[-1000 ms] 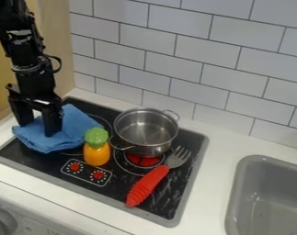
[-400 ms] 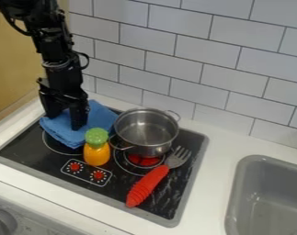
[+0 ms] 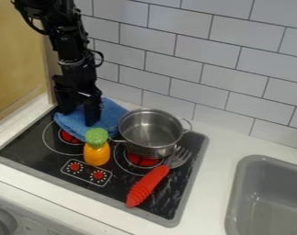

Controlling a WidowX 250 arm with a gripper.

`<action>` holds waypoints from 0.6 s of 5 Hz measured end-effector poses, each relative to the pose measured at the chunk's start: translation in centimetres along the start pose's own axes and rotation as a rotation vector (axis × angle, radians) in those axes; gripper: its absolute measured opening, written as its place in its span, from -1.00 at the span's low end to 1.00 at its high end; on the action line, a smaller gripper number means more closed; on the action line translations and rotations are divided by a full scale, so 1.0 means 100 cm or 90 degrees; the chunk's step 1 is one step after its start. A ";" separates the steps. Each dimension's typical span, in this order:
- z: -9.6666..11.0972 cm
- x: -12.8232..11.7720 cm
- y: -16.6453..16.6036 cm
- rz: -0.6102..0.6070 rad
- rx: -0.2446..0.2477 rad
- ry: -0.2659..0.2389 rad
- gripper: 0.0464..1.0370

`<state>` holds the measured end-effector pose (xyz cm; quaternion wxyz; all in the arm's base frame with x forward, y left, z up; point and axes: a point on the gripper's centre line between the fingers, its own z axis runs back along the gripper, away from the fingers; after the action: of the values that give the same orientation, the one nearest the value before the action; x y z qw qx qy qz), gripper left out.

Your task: Move the blue cloth to the top of the left burner

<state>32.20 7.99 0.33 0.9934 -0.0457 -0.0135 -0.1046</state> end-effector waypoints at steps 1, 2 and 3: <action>-0.001 0.005 0.002 0.009 0.002 -0.002 0.92; -0.001 0.011 0.003 0.005 0.006 -0.003 0.92; -0.001 0.018 0.003 0.004 0.006 -0.006 0.92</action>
<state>34.05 7.92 0.25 0.9938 -0.0417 -0.0188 -0.1009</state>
